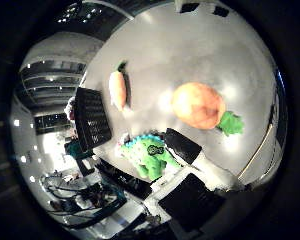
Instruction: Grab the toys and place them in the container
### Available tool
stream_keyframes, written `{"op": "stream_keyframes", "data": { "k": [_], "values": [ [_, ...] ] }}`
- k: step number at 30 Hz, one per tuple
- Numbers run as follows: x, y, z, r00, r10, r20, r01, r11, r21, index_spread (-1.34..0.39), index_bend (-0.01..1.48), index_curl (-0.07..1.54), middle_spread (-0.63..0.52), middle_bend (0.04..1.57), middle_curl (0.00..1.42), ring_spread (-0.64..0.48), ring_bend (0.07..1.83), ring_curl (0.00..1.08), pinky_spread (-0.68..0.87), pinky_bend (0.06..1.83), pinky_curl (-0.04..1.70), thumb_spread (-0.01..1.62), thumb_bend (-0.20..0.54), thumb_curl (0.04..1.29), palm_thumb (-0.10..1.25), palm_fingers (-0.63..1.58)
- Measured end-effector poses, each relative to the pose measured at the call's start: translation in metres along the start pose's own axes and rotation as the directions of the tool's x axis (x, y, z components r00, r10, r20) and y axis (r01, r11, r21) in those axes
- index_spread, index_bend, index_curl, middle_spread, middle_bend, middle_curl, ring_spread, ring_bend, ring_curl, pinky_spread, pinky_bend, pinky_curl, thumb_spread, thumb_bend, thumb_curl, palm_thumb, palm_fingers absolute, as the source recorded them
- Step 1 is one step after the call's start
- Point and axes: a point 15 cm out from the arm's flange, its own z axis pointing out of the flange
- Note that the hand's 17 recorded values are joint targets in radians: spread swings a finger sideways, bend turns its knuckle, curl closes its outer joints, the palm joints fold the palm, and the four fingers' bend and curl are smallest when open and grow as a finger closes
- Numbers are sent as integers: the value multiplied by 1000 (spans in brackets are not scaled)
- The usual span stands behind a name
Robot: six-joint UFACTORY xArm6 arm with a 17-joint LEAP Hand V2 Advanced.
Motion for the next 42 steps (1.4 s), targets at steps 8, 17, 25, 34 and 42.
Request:
{"op": "stream_keyframes", "data": {
  "k": [8, 17, 25, 34, 42],
  "values": [
    [1, 6, 34, 1000, -13, 7, 13, 998, -56, -308, 154, 270, -9, 279, 329, 56, 314, 228, 351, 338, 291, 1048, -31, 318, 600, 201],
    [1, -4, 67, 1000, -29, 12, 30, 994, -104, -267, 157, 271, 7, 289, 330, 24, 350, 240, 329, 325, 288, 1033, -25, 310, 580, 272],
    [1, -8, 73, 999, -37, 10, 38, 993, -108, -348, 247, 284, -139, 587, 422, -181, 829, 349, -137, 678, 340, 1008, 11, 340, 730, 1412],
    [25, -7, 39, 1000, -2, -12, 1, 999, -50, -287, 920, 608, -142, 1095, 608, -195, 1222, 531, -287, 1124, 596, 904, -2, 483, 984, 1360],
    [13, -10, -54, 998, -9, -56, 12, 999, 42, -240, 1048, 667, -114, 1223, 630, -172, 1354, 565, -236, 1233, 712, 767, -16, 611, 1041, 1248]
  ]
}}
